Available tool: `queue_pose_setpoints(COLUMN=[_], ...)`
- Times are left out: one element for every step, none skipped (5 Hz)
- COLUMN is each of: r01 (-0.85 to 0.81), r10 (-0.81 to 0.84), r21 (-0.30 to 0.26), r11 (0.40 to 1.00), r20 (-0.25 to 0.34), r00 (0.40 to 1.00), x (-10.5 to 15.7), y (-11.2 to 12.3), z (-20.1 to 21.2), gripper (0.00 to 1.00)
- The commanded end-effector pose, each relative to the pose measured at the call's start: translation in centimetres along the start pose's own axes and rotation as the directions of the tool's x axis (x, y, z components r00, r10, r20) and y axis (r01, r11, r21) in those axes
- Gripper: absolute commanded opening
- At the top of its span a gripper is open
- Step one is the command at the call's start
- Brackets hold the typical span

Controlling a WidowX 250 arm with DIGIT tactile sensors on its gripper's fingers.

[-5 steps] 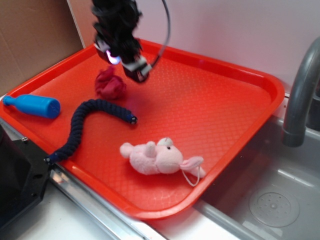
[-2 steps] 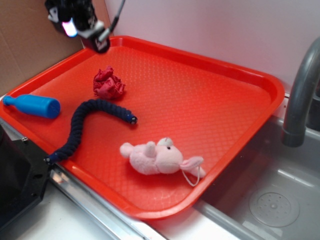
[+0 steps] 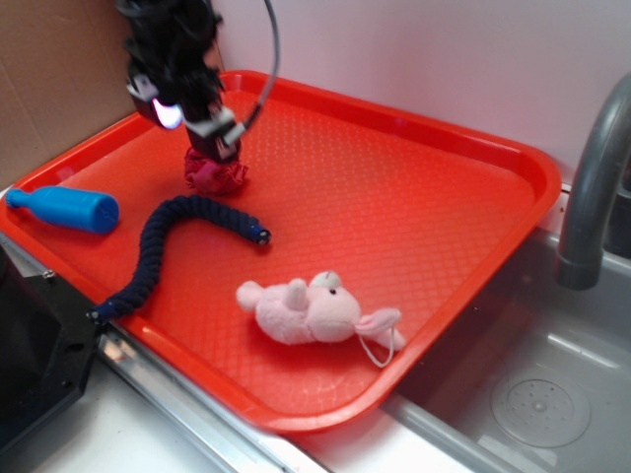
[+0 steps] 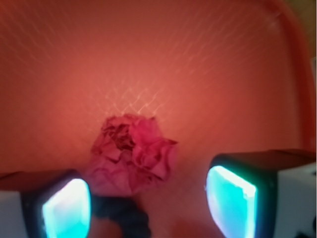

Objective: Grab the red paper.

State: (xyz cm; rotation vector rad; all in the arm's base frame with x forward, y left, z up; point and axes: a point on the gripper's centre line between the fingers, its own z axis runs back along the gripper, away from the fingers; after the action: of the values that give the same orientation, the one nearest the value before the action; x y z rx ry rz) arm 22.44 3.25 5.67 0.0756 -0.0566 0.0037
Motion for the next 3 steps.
queue_pose_setpoints(r01=[0.03, 0.043, 0.045], r10=[-0.03, -0.043, -0.046], r21=[0.004, 0.007, -0.01], r11=[1.0, 0.999, 0.999], r20=[-0.051, -0.059, -0.038], r00=[0.998, 0.997, 0.998], x=[0.9, 1.0, 1.2], y=[-1.0, -2.0, -2.1], z=[-5.6, -6.1, -4.8], gripper=[1.0, 0.0, 0.0])
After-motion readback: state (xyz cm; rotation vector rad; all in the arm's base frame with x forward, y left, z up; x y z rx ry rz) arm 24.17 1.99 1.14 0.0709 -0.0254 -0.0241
